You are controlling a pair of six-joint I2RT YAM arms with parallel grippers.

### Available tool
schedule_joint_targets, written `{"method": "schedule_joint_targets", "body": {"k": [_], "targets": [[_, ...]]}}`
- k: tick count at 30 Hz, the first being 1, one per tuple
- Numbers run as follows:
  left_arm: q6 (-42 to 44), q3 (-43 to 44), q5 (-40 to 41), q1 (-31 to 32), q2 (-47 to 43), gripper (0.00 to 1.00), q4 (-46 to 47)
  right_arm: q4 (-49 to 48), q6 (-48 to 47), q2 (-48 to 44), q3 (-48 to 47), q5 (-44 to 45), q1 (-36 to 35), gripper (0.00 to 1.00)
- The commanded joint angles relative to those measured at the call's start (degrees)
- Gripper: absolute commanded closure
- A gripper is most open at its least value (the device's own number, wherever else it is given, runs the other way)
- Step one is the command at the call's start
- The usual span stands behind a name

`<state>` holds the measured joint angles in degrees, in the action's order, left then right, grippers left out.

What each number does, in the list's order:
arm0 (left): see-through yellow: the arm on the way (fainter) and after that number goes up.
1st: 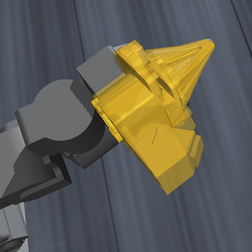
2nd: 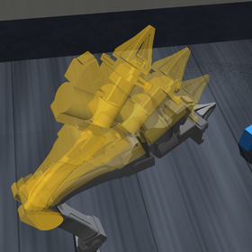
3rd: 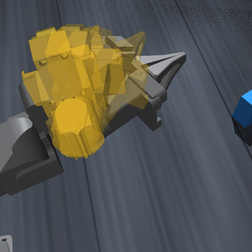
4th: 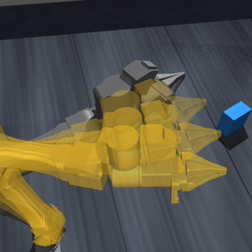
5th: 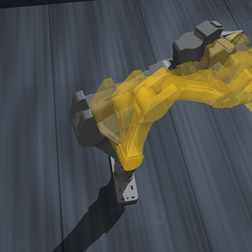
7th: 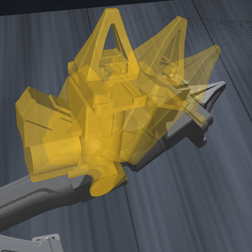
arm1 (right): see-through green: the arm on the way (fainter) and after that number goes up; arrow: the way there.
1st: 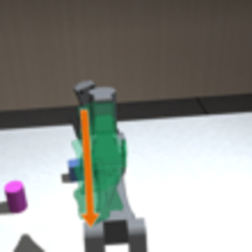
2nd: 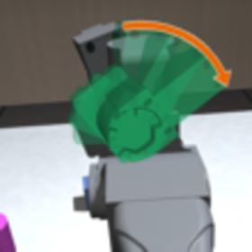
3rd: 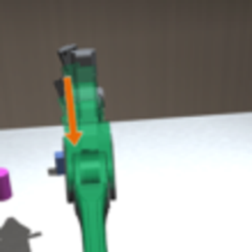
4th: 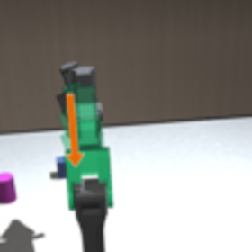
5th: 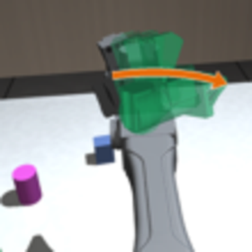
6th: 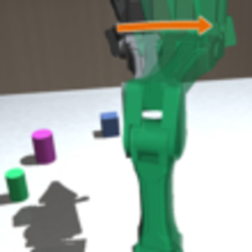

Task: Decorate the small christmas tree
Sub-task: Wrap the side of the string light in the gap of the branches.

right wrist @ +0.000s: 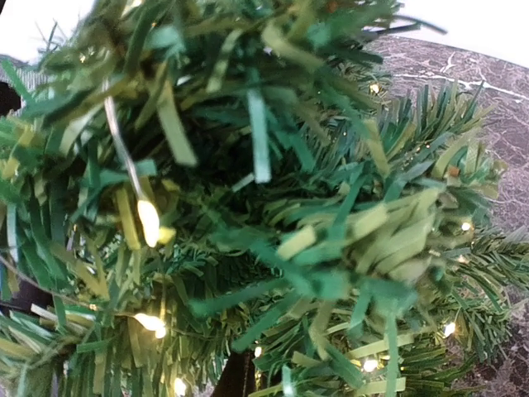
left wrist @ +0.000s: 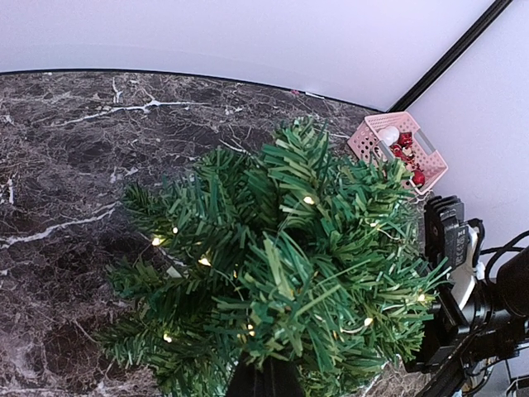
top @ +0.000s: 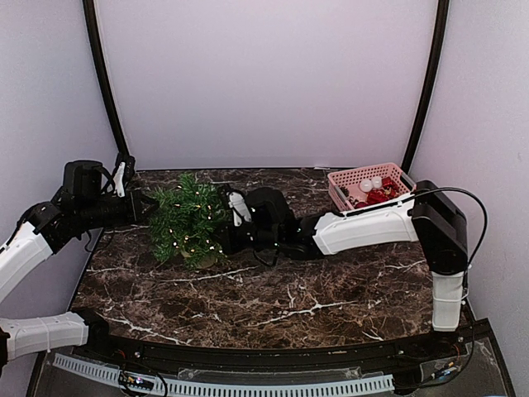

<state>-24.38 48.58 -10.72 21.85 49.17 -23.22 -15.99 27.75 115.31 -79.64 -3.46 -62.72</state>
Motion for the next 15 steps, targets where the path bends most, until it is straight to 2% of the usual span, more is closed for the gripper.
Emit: {"method": "schedule_joint_targets", "body": {"k": [1, 10, 12, 15], "targets": [[0.9, -0.2, -0.2, -0.4, -0.6, 1.0, 0.5, -2.1, -0.1, -2.5, 2.0, 0.8, 0.1, 0.92], [1.9, 1.1, 0.6, -0.6, -1.1, 1.0, -1.5, 0.5, -1.0, -10.6, 7.0, 1.1, 0.0, 0.69], [2.1, 1.3, 0.5, -0.6, -1.4, 0.95, -1.8, 1.6, -0.9, -12.4, 8.5, 1.8, 0.0, 0.63], [2.3, 1.7, 0.6, -0.7, -2.1, 0.8, -2.6, 2.8, -0.9, -15.7, 10.7, 2.2, 0.0, 0.54]]}}
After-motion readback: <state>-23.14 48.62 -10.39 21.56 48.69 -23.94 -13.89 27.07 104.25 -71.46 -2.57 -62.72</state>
